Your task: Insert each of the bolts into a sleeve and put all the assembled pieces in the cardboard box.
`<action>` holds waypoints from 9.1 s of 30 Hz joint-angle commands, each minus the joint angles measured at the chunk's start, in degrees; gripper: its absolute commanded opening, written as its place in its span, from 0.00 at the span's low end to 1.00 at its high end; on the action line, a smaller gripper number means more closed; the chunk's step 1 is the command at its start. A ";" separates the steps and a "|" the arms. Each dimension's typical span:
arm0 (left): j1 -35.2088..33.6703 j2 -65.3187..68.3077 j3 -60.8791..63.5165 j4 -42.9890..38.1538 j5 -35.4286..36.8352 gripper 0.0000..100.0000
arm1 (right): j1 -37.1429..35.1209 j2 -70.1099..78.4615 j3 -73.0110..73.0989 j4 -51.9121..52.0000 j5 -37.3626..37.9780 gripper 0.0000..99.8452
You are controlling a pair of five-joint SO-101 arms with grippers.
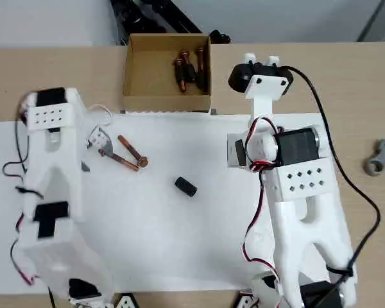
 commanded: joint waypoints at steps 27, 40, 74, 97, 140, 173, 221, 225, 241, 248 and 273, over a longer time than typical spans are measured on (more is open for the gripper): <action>4.92 8.88 -2.95 -6.68 14.95 0.21 | -0.40 -2.07 -0.35 -0.48 -0.70 0.17; -0.62 14.42 -2.95 -6.33 16.62 0.14 | -0.40 -2.07 -0.26 -0.40 -0.70 0.17; 6.42 -25.41 -14.29 1.14 -16.35 0.01 | -18.95 13.76 8.62 -13.58 -0.35 0.18; 2.11 -40.88 -9.01 1.14 -18.90 0.01 | -24.22 33.80 8.35 -25.01 3.52 0.18; 2.02 -40.88 -8.92 1.14 -25.14 0.01 | -24.22 -6.90 8.62 -13.41 3.78 0.00; 31.91 -40.44 -8.92 -20.66 -27.16 0.01 | -22.64 -72.40 73.76 -67.82 3.87 0.00; 42.46 -40.88 -9.45 -4.66 -27.96 0.01 | -22.46 -69.85 77.71 -69.67 3.87 0.00; 42.73 -40.88 -9.45 -4.66 -27.96 0.01 | -21.93 -69.85 77.63 -69.67 3.87 0.00; 42.90 -40.88 -5.05 -5.63 -27.16 0.01 | -21.32 -69.85 77.63 -69.76 3.78 0.00; 42.90 -40.88 -0.66 -4.84 -27.16 0.01 | -21.32 -69.85 77.45 -69.76 3.78 0.00; 42.55 -40.97 0.22 1.14 -27.43 0.21 | -20.62 -69.23 73.58 -69.05 3.60 0.00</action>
